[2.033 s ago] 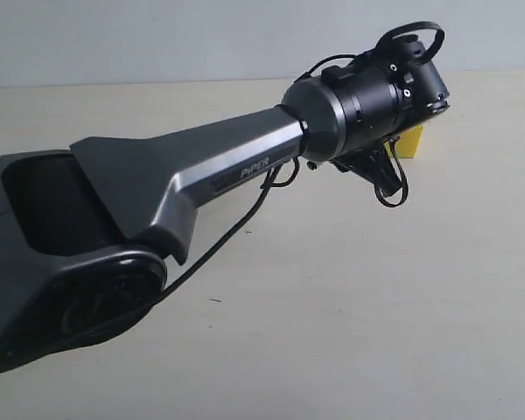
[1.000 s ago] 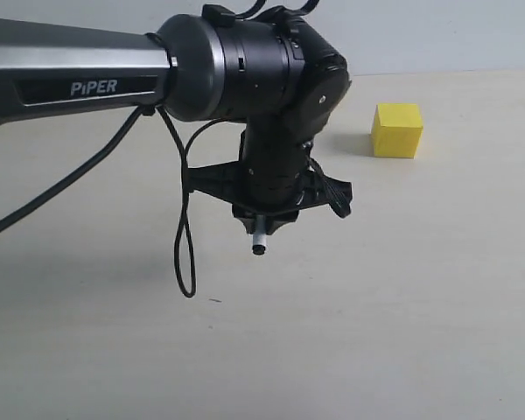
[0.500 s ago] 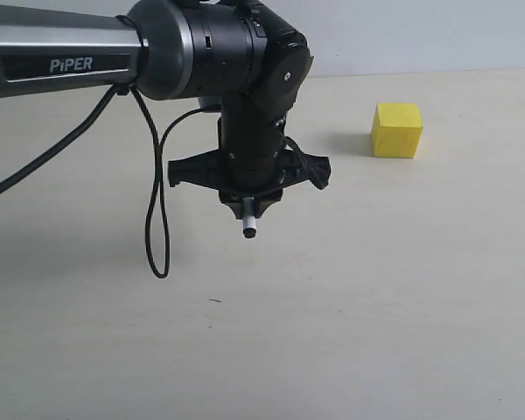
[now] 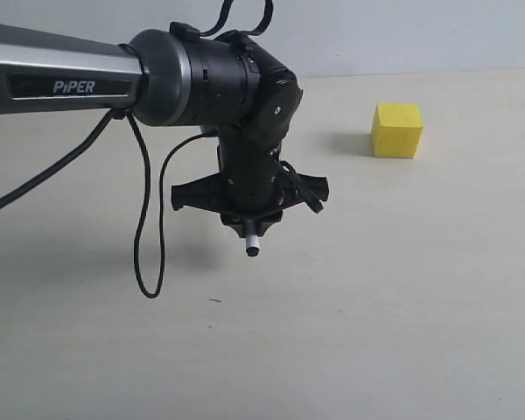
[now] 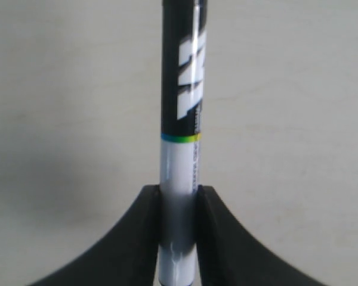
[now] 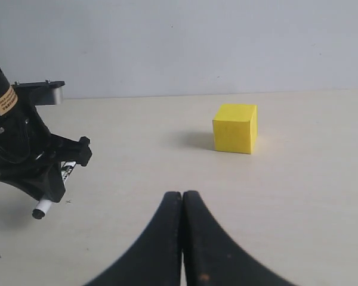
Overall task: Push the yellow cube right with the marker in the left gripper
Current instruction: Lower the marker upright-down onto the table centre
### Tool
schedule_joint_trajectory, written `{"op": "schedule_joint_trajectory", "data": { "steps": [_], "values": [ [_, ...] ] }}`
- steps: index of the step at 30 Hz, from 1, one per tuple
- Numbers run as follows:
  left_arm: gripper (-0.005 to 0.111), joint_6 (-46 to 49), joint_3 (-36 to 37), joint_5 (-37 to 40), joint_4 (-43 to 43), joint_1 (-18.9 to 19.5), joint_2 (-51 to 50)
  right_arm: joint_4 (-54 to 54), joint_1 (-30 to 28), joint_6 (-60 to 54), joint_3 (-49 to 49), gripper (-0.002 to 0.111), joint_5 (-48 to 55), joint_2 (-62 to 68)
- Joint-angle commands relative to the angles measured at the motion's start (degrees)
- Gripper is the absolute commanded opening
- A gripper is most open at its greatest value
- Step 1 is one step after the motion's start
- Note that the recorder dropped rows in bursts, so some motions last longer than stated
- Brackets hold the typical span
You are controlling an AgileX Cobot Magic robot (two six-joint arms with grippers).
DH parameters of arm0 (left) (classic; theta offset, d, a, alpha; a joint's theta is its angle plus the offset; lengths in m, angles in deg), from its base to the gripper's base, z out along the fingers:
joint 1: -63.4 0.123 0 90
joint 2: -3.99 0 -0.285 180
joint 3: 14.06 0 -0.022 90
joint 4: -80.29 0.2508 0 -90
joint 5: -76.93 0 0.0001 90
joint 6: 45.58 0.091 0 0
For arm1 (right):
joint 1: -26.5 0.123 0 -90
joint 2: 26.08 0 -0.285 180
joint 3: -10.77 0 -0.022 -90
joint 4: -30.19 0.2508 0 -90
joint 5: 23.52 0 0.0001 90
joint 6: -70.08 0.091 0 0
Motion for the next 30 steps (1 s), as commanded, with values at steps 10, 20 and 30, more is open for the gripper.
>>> {"op": "schedule_joint_trajectory", "data": {
  "steps": [10, 20, 30],
  "values": [
    [0.000, 0.7, 0.7, -1.3, -0.5, 0.1, -3.9, 0.1, 0.1, -0.1, -0.3, 0.000, -0.4, -0.3],
    [0.000, 3.2, 0.7, -1.1, -0.9, 0.1, -4.1, 0.1, 0.1, -0.1, -0.3, 0.000, -0.4, -0.3],
    [0.039, 3.6, 0.7, -0.8, -2.8, 0.1, -4.1, 0.1, 0.1, -0.1, -0.3, 0.000, -0.4, -0.3]
  ]
}}
